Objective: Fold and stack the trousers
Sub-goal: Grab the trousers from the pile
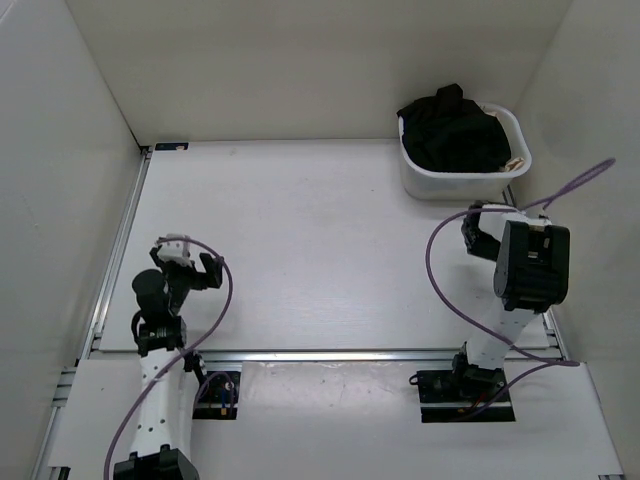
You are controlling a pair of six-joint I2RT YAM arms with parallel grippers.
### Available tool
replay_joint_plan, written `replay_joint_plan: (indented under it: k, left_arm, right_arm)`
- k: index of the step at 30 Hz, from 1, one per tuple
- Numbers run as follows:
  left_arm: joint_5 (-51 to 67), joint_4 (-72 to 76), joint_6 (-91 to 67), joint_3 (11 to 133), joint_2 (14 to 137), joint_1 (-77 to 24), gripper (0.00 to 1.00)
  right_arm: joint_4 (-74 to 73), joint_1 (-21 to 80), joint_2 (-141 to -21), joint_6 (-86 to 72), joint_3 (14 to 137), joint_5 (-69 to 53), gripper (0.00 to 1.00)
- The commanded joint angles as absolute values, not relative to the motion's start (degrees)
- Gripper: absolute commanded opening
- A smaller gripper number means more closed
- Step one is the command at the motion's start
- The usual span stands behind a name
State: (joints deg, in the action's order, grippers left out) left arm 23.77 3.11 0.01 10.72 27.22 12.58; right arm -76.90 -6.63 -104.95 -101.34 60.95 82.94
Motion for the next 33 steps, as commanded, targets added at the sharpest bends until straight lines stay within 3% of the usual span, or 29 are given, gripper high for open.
replay_joint_plan:
  k: [1,7,9,10,11,12,13,14,16,19,20,21,22,27,30,33]
  left_arm:
    - [26.4,-6.2,0.0,22.0,30.1,12.0,1.00]
    - [34.0,-15.3,0.0,38.6,37.2,12.0,1.00]
    - [34.6,-16.9,0.0,42.0,41.2,12.0,1.00]
    - [34.6,-17.7,0.0,44.6,42.4,12.0,1.00]
    - [34.6,-18.4,0.0,46.0,43.8,12.0,1.00]
    - [34.6,-19.4,0.0,47.2,46.1,11.4,1.00]
    - [34.1,-20.8,0.0,49.7,47.3,10.7,1.00]
    - [34.1,-20.8,0.0,51.1,48.4,10.7,1.00]
    - [33.4,-21.4,0.0,54.5,51.6,10.2,1.00]
    - [34.9,-21.4,0.0,55.8,54.4,10.2,1.00]
    - [35.6,-21.4,0.0,55.8,54.4,10.2,1.00]
    - [36.1,-21.4,0.0,55.8,55.1,10.2,1.00]
    - [37.6,-21.4,0.0,55.2,55.1,10.2,1.00]
    - [39.2,-21.4,0.0,51.2,56.2,9.6,1.00]
    - [39.2,-21.4,0.0,49.0,57.6,9.6,1.00]
    - [39.7,-20.2,0.0,47.9,59.1,9.6,1.00]
  right_arm:
    - [-85.3,0.9,-102.9,-86.0,70.0,93.2,0.99]
    - [-83.0,20.8,-94.4,-71.9,79.2,98.4,0.99]
    - [-79.4,23.7,-98.1,-54.5,92.8,97.7,0.99]
    - [-68.4,23.7,-99.6,-45.0,97.9,95.6,0.99]
    - [-55.8,23.7,-98.9,-11.8,101.4,79.9,0.99]
    - [-44.3,22.7,-97.0,-2.3,100.8,61.3,0.99]
    - [-39.6,22.2,-95.4,-0.5,100.8,48.3,0.99]
    - [-31.1,21.4,-94.1,-3.1,100.1,44.8,0.99]
    - [-29.0,15.3,-95.1,-8.2,105.5,30.8,0.99]
    - [-34.2,6.5,-107.1,-13.2,125.4,17.1,0.99]
    - [-41.2,4.8,-116.4,-14.2,133.1,11.8,0.99]
    - [-43.9,1.5,-120.8,-17.2,146.2,10.3,0.99]
    - [-45.0,-0.2,-123.9,-19.3,149.0,8.6,0.99]
    - [-31.9,-8.7,-125.4,-30.8,132.4,-0.7,0.95]
    - [-35.9,-8.7,-133.3,-27.6,141.8,-1.0,0.98]
    - [-35.0,-8.7,-138.7,-28.4,142.0,-3.3,0.99]
